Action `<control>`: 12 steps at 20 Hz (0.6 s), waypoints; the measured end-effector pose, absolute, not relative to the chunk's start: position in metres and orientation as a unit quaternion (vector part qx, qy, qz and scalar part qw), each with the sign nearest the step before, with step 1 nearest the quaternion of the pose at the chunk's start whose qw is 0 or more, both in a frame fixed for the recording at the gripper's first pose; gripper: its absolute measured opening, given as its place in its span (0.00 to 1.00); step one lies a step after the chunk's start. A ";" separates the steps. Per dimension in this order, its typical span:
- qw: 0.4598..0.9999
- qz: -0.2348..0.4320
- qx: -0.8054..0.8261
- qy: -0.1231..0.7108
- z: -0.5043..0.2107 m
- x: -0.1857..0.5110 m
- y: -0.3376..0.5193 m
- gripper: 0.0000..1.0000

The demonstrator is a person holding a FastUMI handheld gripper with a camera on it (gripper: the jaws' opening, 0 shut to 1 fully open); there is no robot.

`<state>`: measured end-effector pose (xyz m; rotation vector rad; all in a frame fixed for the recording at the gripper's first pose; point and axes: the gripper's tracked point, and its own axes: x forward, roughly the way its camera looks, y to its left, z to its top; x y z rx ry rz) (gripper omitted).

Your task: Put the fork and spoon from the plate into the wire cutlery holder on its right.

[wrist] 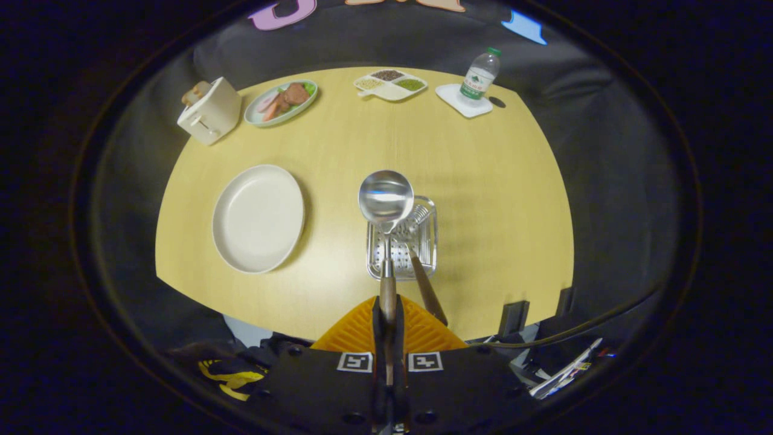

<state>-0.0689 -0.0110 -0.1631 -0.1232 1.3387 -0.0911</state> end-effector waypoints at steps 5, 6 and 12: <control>0.753 -0.040 -0.073 0.653 -0.180 -0.081 -0.016 0.08; 0.749 -0.042 -0.074 0.657 -0.183 -0.080 -0.016 0.08; 0.720 -0.051 -0.092 0.686 -0.189 -0.080 -0.019 0.12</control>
